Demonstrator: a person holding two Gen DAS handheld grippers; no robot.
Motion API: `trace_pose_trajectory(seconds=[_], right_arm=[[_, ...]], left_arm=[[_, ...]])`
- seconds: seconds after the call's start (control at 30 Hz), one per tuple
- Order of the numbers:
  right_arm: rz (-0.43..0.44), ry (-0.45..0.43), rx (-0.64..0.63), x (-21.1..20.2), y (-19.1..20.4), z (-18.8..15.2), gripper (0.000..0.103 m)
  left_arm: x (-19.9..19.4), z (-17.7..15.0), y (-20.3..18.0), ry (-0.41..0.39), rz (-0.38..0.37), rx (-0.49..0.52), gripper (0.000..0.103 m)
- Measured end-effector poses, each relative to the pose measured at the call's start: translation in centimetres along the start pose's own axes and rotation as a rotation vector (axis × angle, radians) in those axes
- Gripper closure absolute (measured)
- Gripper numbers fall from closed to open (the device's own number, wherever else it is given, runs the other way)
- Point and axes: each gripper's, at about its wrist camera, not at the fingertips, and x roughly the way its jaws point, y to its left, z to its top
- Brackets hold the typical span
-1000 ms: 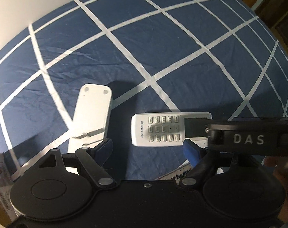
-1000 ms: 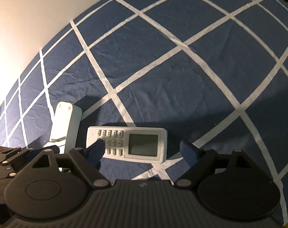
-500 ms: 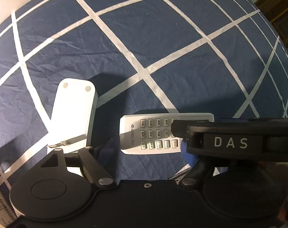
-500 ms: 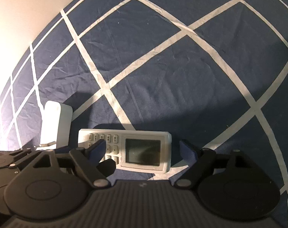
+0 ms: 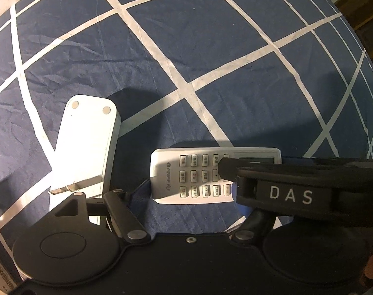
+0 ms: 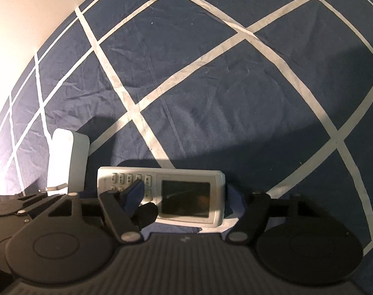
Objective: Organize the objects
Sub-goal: 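Close the right gripper on the white air-conditioner remote, then carry the remote with the right gripper over the cardboard box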
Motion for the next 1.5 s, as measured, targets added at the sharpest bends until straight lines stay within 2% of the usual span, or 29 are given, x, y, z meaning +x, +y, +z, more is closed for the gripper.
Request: trace_pose_trajectory(seconds=[0.37, 0.77, 1.13, 1.5], right_arm=[[-0.004, -0.011, -0.02, -0.4, 0.4, -0.3, 0.033], [0.042, -0.079, -0.08, -4.2, 2.2, -2.4, 0.033], [0.088, -0.142, -0.159, -8.0, 4.6, -6.5, 0.033], [0.122, -0.169, -0.233, -10.7, 8.6, -11.3, 0.033]], left_arm=[[-0.7, -0.7, -0.4, -0.009, 0.005, -0.008, 0.033], [-5.2, -2.7, -0.4, -0.091, 0.05, -0.023, 0.033], [-10.2, -7.3, -0.1, -0.181, 0.095, -0.052, 0.033], [-14.1, -12.9, 1.6, -0.241, 0.128, -0.107, 0.033]])
